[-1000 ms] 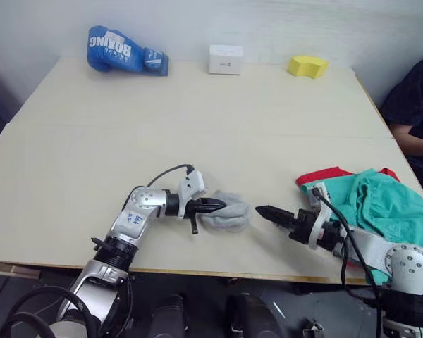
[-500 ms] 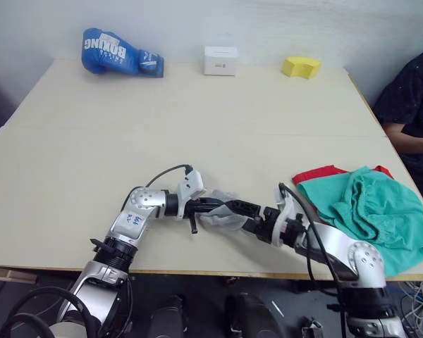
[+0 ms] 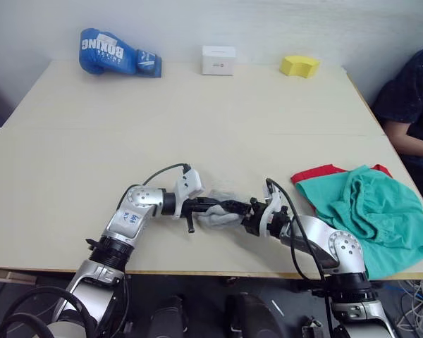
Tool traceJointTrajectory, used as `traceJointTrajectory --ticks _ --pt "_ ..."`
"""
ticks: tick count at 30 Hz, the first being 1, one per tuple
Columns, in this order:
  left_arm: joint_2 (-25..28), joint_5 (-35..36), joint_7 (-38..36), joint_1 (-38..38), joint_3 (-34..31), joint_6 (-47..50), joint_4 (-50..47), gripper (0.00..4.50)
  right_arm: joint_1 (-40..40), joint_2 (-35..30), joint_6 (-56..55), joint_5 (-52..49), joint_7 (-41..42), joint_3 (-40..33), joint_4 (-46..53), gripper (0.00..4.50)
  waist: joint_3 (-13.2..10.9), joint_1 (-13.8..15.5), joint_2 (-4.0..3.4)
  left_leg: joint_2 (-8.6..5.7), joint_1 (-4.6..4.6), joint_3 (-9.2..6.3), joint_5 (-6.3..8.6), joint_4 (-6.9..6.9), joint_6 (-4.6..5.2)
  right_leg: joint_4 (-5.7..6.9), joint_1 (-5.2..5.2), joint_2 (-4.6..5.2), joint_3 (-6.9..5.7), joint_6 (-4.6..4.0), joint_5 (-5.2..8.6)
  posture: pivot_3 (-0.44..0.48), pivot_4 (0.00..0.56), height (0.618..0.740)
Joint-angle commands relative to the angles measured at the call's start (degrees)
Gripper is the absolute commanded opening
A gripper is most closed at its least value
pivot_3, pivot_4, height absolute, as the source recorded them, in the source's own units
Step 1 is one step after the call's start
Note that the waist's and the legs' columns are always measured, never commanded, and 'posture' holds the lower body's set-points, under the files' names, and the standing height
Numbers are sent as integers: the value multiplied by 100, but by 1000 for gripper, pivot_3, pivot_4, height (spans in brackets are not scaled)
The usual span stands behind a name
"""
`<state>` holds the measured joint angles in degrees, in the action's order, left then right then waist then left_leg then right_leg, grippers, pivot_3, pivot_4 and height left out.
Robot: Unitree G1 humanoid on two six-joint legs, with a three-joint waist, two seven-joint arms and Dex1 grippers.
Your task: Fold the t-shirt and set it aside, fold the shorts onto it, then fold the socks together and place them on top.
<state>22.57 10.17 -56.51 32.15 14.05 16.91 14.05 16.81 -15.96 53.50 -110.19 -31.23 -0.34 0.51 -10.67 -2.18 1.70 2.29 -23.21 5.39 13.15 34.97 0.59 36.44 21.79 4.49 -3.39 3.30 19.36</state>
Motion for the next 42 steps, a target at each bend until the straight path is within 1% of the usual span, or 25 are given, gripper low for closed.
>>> traceJointTrajectory --ticks 1,3,5,8,10,11,12,14,16,18,20,22,23,24,28,30,32,35,37,38,40,42 --pt "75 -54 -27 -105 24 307 118 0 -119 73 -28 25 26 28 117 596 1 0 1 0 0 0 0 -1 0 -1 0 0 1 0 0 0 150 740" --pt "67 138 -134 -81 -59 546 35 0 -186 171 -187 -72 59 -85 238 317 0 6 1 0 0 0 0 -2 0 -2 0 0 1 0 0 0 150 740" --pt "149 409 -382 -35 -178 854 -84 0 -240 418 -417 -235 134 -339 423 309 0 6 1 0 -1 0 1 -4 -1 -3 3 0 1 -1 0 0 150 740" --pt "348 717 -486 192 -561 1135 -224 0 -426 641 -386 -281 243 -703 865 309 -4 8 -7 0 -22 2 0 -8 0 -1 28 -2 2 -1 1 0 150 740" --pt "550 971 -672 305 -753 1330 -509 390 -623 742 -347 -281 339 -940 1234 308 -8 26 -12 0 -80 4 -8 -2 0 17 85 -3 2 0 0 0 150 740" --pt "741 1075 -883 321 -731 1506 -742 574 -730 779 -372 -281 429 -1071 1463 308 -9 42 -13 -1 -101 4 -13 0 -3 24 105 -3 2 1 -1 0 150 740" --pt "904 1123 -1056 305 -688 1579 -945 840 -825 816 -397 -281 516 -1181 1658 308 -10 49 -14 -3 -108 5 -13 0 -4 24 111 -3 1 2 -1 0 150 740" --pt "1093 1328 -1143 259 -782 1783 -1381 1474 -1084 807 -486 -281 797 -1464 2142 308 -11 53 -16 -6 -112 7 -11 -2 -4 11 109 -3 0 6 2 0 150 740" --pt "1103 1595 -1082 226 -967 1903 -1764 2075 -1316 791 -750 -281 966 -1789 2658 307 -11 75 -16 -8 -114 6 -7 -1 2 3 105 -1 0 10 4 0 150 740" --pt "1025 1899 -985 222 -1150 2075 -2070 2686 -1547 593 -1032 -281 1120 -2271 3017 307 -13 79 -19 -12 -113 5 -3 0 7 -3 98 3 1 16 3 0 150 740" --pt "926 2094 -846 226 -1270 2172 -2250 3253 -1727 320 -1277 -281 1314 -2826 3211 307 -14 78 -20 -15 -112 3 -1 4 11 -11 90 6 1 24 -2 0 150 740" --pt "837 2196 -714 229 -1317 2223 -2337 3861 -1898 -73 -1368 -281 1522 -3402 3189 307 -18 76 -27 -16 -106 4 -1 5 13 -23 80 5 4 34 -10 0 150 740" --pt "811 2220 -671 219 -1314 2236 -2371 4211 -1973 -254 -1373 -281 1601 -3655 3123 307 -19 77 -28 -19 -98 5 -1 6 14 -25 74 5 7 35 -10 0 150 740" --pt "793 2237 -644 198 -1288 2244 -2399 4458 -2058 -488 -1321 -281 1688 -3974 2977 307 -19 76 -28 -20 -97 6 -2 6 16 -24 75 4 9 34 -11 0 150 740" --pt "756 2202 -590 115 -1141 2208 -2443 4500 -2336 -1499 -493 -281 2261 -5291 1803 307 -24 71 -37 -22 -93 13 -3 4 16 -22 75 -2 16 32 -12 0 150 740" --pt "780 2148 -599 89 -1080 2156 -2445 4500 -2392 -1915 -19 -281 2426 -5646 1140 307 -24 75 -37 -22 -93 16 -4 4 16 -23 76 -5 17 32 -12 0 150 740" --pt "861 2042 -710 31 -961 1999 -2448 4500 -2454 -2402 352 -281 2443 -5835 276 307 -24 73 -37 -23 -93 16 -5 5 17 -23 76 -6 18 32 -12 0 150 740" --pt "891 2053 -766 1 -922 1888 -2459 4500 -2397 -2880 658 -281 2472 -5674 -806 307 -24 72 -37 -28 -90 21 -7 10 23 -22 76 -5 24 34 -13 0 150 740" --pt "895 2081 -765 -9 -917 1851 -2464 4500 -2380 -3168 842 -235 2527 -5303 -1344 307 -24 72 -36 -33 -90 25 -9 11 29 -23 76 -4 30 40 -16 0 150 740" --pt "888 2090 -780 -17 -921 1792 -2475 4500 -2290 -3272 910 -11 2518 -5076 -1648 307 -24 66 -36 -33 -90 25 -9 12 29 -23 76 -5 31 41 -17 0 150 740" --pt "893 2129 -788 -40 -944 1745 -2522 4500 -2167 -3427 1076 353 2741 -4779 -2027 307 -24 67 -36 -33 -90 27 -11 14 32 -23 76 -5 34 45 -21 0 150 740" --pt "908 2144 -778 -66 -969 1707 -2546 4500 -2115 -3554 1191 544 2873 -4691 -2259 307 -24 83 -37 -36 -91 29 -13 14 35 -23 77 -5 37 51 -24 0 150 740"
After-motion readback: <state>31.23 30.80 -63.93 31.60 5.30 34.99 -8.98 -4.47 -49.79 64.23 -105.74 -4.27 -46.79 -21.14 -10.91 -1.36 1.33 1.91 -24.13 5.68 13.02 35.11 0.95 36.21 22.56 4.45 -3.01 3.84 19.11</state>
